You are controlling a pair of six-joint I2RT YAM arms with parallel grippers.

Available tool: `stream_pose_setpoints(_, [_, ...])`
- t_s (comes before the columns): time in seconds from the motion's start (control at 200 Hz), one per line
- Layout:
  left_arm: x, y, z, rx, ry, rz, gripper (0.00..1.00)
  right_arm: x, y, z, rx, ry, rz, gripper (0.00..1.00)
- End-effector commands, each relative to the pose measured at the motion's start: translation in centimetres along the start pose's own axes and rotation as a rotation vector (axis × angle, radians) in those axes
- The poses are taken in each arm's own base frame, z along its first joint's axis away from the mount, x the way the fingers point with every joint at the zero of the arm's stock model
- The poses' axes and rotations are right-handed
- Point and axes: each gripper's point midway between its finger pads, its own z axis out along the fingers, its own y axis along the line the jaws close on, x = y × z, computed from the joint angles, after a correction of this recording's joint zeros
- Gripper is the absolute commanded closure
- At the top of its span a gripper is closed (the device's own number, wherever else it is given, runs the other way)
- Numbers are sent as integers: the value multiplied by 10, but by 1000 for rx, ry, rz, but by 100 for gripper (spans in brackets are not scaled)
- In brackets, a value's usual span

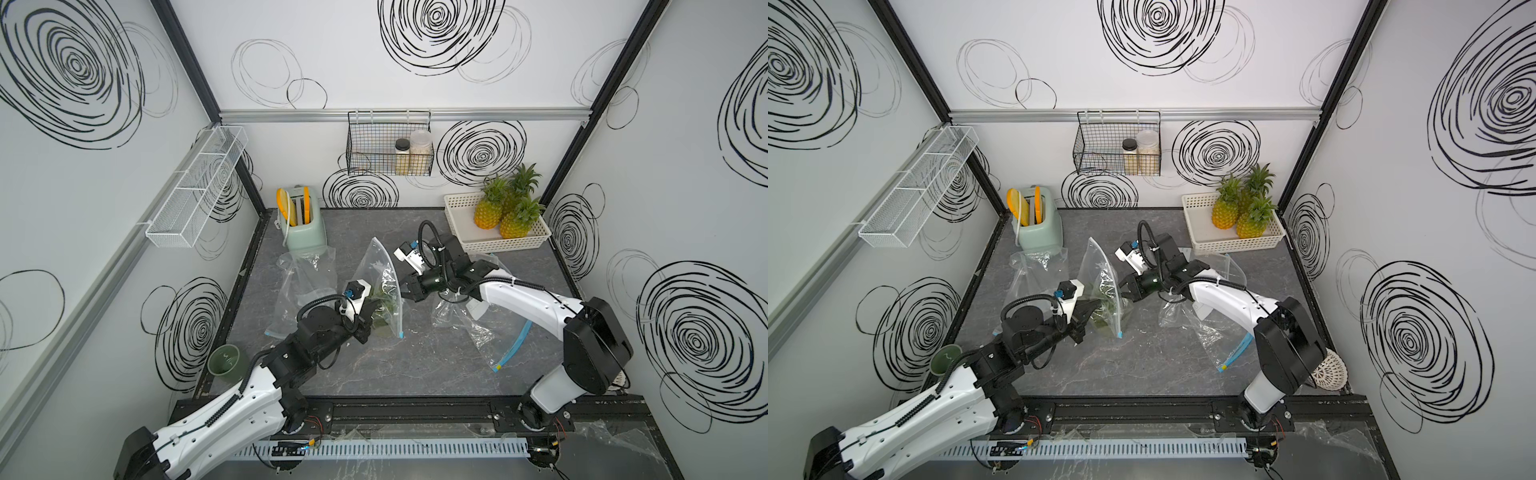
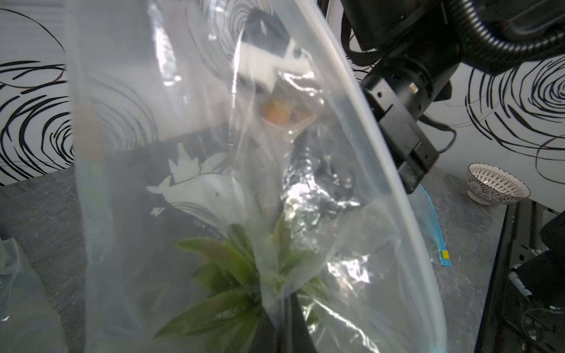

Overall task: Open the zip-top bag and take out the pineapple
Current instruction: Open the zipper of the food storage bag at the center of the board.

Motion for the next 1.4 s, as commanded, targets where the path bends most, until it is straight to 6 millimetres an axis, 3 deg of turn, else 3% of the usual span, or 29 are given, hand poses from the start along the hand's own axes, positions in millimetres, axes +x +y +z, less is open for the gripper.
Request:
stream_pose_setpoints(0.0, [-15,5,-11,-28,-90,-26,100,-11,3,-26,5,-62,-23,100])
stream_pose_setpoints(0.155, [-13,15,-18,-79,-101,-59,100,-8,-4,-41,33,-87,-21,100])
stream_pose_setpoints(0.455, [-15,33,-36,-184,-135,-113,100,4,-62,-78,112,-180,94,100])
stream_pose_setpoints(0.56, [-19,34,-46,-181,-183,-145,100,3,-71,-91,111,-232,111,100])
stream_pose_setpoints(0.911, [-10,14,-36,-49,-205,-203,100,4,-40,-90,65,-185,28,97])
stream_pose_setpoints(0.966, [-13,10,-35,-26,-220,-208,100,6,-35,-91,80,-177,22,92])
stream_pose_setpoints(1.081, [-20,2,-33,16,-238,-202,100,6,-26,-97,134,-171,14,65])
stream_pose_setpoints(1.176, [-22,-7,-31,59,-236,-194,100,5,-16,-104,183,-178,3,56])
stream_pose_setpoints(1.261, [-21,-15,-29,94,-226,-188,100,0,5,-113,209,-196,-37,54])
stream_pose_setpoints(1.396, [-18,-24,-29,123,-233,-192,100,-10,62,-119,196,-199,-144,53])
